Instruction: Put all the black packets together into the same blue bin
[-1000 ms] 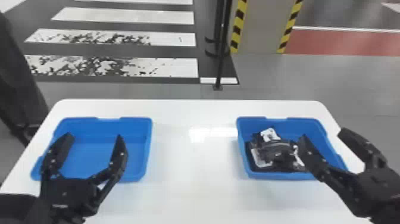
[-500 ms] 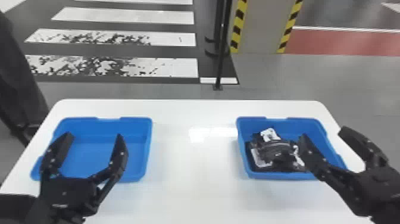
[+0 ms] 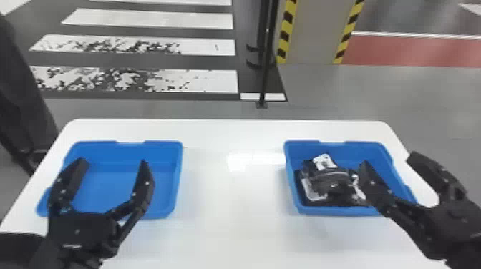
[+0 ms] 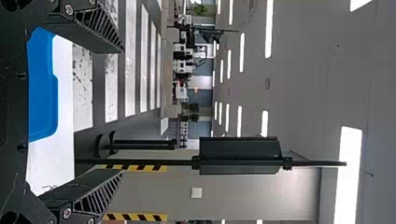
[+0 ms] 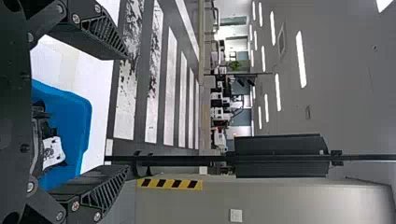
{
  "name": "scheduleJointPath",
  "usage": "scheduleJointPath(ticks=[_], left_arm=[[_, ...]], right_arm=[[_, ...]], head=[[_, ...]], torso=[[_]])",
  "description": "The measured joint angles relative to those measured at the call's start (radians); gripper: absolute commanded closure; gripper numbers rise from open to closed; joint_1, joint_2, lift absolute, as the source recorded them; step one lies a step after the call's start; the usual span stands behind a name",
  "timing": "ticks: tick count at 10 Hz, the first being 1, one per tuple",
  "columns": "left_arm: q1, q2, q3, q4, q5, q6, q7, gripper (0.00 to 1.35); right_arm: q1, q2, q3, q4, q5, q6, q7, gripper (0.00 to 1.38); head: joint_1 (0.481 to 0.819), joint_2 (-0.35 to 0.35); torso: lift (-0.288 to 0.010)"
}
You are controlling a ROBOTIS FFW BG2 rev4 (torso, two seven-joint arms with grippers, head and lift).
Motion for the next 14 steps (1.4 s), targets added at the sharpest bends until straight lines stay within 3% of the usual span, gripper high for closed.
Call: scheduleJointPath(ticks=[14], left_arm=[[-0.004, 0.006, -0.008, 0.000, -0.002, -0.006, 0.000, 0.12]], right_arm=[[-0.005, 0.000, 0.004, 0.006, 0.000, -0.011, 0.000, 0.20]], head=[[0.695, -0.066]], torso=[[-0.110]])
